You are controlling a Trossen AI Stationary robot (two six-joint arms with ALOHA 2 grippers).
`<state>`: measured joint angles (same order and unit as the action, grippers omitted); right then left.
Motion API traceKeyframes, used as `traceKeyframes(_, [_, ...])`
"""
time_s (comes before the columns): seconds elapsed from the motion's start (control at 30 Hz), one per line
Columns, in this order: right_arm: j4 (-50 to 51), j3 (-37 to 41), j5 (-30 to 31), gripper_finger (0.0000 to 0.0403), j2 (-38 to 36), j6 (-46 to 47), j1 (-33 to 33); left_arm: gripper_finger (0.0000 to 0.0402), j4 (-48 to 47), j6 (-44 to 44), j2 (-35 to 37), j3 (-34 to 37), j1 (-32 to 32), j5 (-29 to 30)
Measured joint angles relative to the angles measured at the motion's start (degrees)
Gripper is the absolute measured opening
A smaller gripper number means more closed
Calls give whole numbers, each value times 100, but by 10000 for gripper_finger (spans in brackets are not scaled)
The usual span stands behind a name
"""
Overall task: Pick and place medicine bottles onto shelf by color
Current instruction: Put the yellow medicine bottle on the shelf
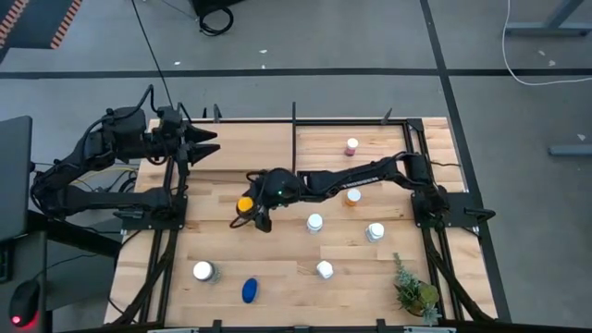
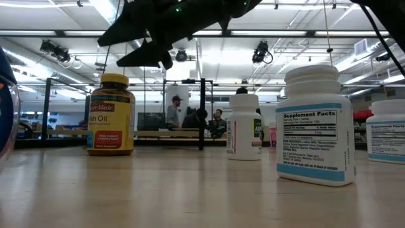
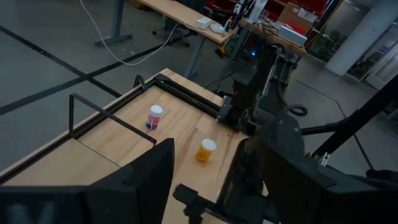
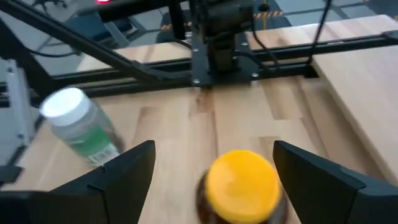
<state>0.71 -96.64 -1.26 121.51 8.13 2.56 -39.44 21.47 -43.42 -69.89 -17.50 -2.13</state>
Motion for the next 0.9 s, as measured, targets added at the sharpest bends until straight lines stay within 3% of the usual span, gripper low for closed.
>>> traceKeyframes(0.33, [191, 0, 332, 333, 0, -263, -105, 237, 0, 42, -2, 0, 0, -2])
traceKeyframes(0.67, [242, 296, 202, 333, -13, 34, -358, 234, -8, 183, -2, 0, 13, -8])
traceKeyframes(0.9, [133, 305, 125, 333, -9, -211, -98, 239, -35, 195, -2, 0, 105, -12])
